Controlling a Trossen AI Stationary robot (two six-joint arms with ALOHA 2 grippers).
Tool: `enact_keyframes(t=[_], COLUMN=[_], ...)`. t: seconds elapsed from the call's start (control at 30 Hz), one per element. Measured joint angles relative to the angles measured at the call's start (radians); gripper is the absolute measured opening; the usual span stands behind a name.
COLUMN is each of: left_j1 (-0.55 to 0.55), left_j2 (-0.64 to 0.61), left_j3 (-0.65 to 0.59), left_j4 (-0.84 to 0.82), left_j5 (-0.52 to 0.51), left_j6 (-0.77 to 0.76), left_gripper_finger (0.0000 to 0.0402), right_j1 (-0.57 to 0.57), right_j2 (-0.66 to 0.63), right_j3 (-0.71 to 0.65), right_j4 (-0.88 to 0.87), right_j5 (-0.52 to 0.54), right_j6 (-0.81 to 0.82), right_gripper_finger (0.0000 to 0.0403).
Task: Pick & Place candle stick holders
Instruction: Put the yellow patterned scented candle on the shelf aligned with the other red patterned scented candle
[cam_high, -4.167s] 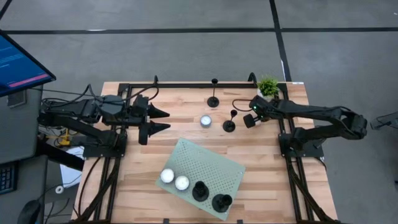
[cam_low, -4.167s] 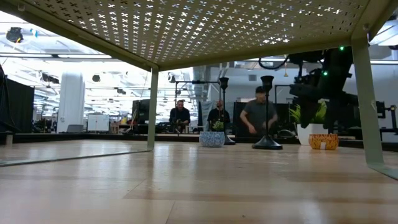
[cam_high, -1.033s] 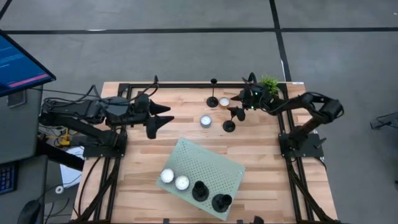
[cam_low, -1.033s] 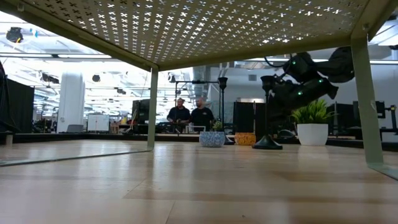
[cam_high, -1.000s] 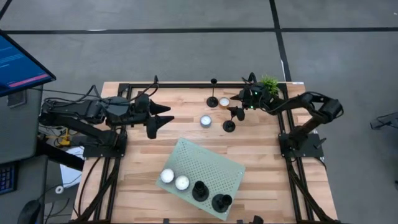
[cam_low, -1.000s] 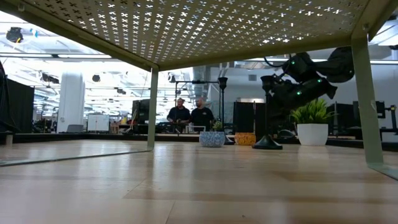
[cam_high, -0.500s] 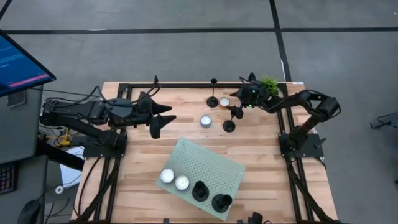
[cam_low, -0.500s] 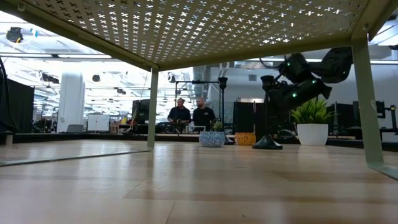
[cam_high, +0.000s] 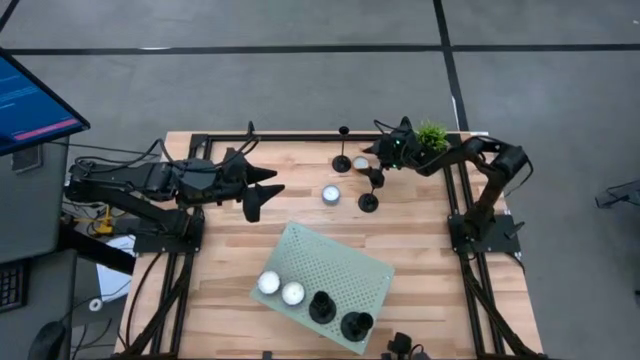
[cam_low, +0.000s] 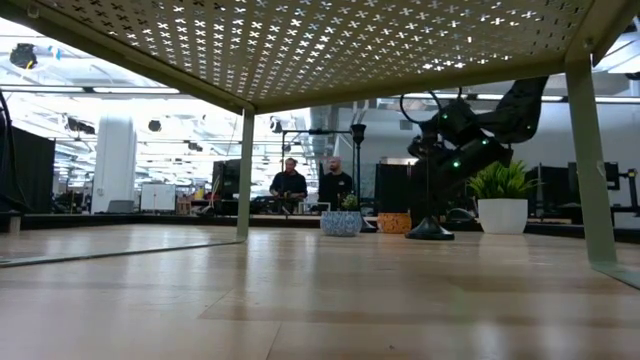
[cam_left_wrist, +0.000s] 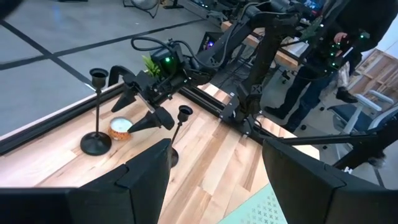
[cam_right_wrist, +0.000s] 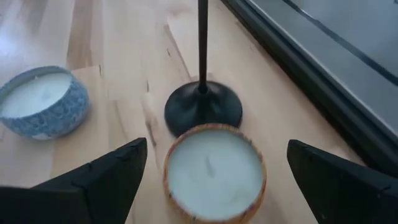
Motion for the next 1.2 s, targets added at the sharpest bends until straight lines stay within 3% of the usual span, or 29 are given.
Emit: enact_keyframes(t=[0.43,0.93,1.2], left_j1=[0.001,0.001,0.001], left_j2=[0.0,0.0,0.0], left_j3=[0.0,0.0,0.0], left_j4=[0.0,0.0,0.0], left_j5=[-0.018,-0.018,-0.018], left_j6=[0.019,0.019,0.016], left_gripper_finger=[0.0253,0.0253,0.0253], right_j1=[0.022,0.022,0.019], right_j2=[0.017,0.031,0.031], right_j3=[0.091,0.195,0.208], right_j4=[-0.166,-0.411,-0.443], right_j5=[0.026,0.067,0.073], right_j6=[-0.046,-0.106,-0.105], right_gripper_finger=[0.0376,0.0345,0.0331])
